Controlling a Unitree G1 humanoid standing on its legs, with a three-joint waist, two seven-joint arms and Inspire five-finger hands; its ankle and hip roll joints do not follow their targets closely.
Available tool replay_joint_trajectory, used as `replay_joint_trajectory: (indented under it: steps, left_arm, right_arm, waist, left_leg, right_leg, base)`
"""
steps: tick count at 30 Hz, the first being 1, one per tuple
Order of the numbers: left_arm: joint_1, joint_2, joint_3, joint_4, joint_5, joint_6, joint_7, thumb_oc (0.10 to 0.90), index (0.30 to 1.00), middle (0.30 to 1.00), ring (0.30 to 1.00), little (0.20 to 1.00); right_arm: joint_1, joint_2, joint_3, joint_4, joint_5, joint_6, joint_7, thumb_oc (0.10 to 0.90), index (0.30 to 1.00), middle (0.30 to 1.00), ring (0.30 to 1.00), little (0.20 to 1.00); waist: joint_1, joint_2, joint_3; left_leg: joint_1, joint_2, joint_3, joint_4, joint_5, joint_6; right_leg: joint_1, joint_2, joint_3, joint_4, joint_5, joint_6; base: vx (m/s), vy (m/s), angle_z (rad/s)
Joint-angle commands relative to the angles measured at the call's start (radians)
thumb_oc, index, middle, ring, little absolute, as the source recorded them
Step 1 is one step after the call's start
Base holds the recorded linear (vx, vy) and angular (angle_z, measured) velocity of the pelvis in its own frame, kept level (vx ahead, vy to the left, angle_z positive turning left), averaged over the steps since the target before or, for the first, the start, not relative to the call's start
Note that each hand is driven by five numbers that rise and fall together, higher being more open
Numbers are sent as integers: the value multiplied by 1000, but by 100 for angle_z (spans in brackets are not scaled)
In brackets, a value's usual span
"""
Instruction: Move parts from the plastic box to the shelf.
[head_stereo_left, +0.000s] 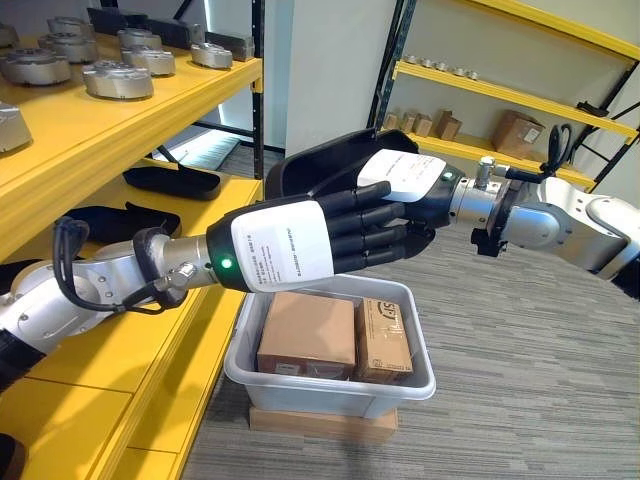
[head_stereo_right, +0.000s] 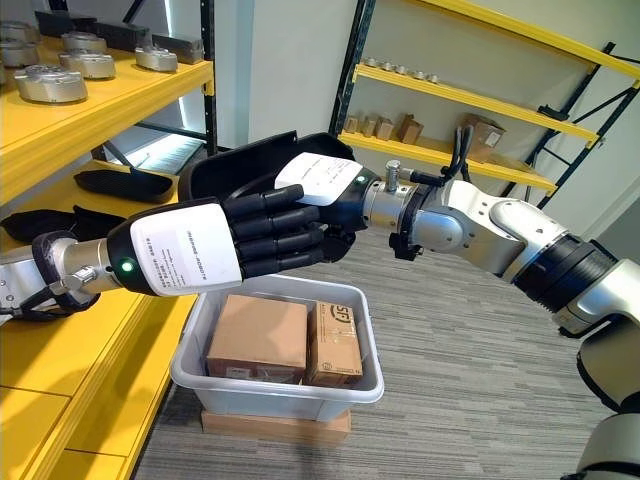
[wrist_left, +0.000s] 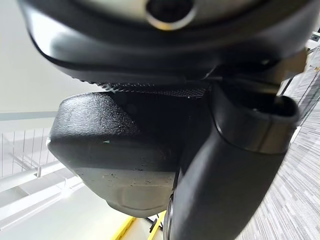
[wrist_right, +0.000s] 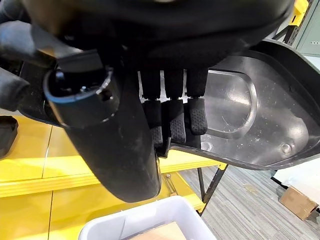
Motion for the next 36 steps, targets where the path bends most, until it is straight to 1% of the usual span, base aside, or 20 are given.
replay_joint_trajectory:
  steps: [1, 9, 21, 27, 30, 36]
  left_arm:
    - [-143, 155, 28, 53, -17, 117, 10, 900, 1000, 1000, 1000, 1000]
    - [-207, 166, -37, 58, -13, 114, 8, 900, 1000, 1000, 1000, 1000]
    - [-205, 201, -46, 90, -13, 114, 6, 900, 1000, 1000, 1000, 1000]
    - [-202, 214, -35, 99, -13, 123, 8, 900, 1000, 1000, 1000, 1000]
    - [-172, 223, -16, 106, -17, 119, 6, 900, 1000, 1000, 1000, 1000]
    - [-124, 225, 20, 115, -16, 117, 3, 900, 1000, 1000, 1000, 1000]
  right_arm:
    - [-83, -48, -92, 13, 118, 5, -61, 400, 300, 300, 300, 300]
    - [-76, -48, -95, 13, 117, 3, -60, 400, 300, 300, 300, 300]
    - [-50, -69, -112, 3, 127, 0, -50, 400, 300, 300, 300, 300]
    - [-35, -76, -123, -3, 133, -2, -44, 400, 300, 300, 300, 300]
    - [-21, -88, -135, -2, 137, -3, -40, 400, 300, 300, 300, 300]
    - [-19, -94, -136, -3, 139, -5, -40, 400, 300, 300, 300, 300]
  waist:
    - [9, 18, -39]
    - [8, 24, -37]
    - [9, 28, -32]
    - [11, 27, -31]
    - [15, 24, -29]
    - [15, 28, -28]
  left_leg:
    - [77, 7, 40, -9, -107, -1]
    - [76, 4, 42, -9, -106, 0]
    - [73, 0, 41, -9, -105, 3]
    - [73, -1, 41, -9, -105, 3]
    - [72, -2, 40, -9, -105, 3]
    - [69, -2, 39, -9, -101, 3]
  right_leg:
    - [29, -21, 25, 49, -87, 55]
    - [28, -21, 27, 47, -86, 55]
    - [24, -25, 30, 47, -84, 56]
    - [23, -26, 29, 47, -83, 56]
    - [24, -26, 29, 47, -84, 56]
    - [23, -27, 25, 48, -84, 55]
  base:
    - [0, 0, 0]
    - [0, 0, 0]
    - [0, 0, 0]
    - [0, 0, 0]
    - [0, 0, 0]
    - [0, 0, 0]
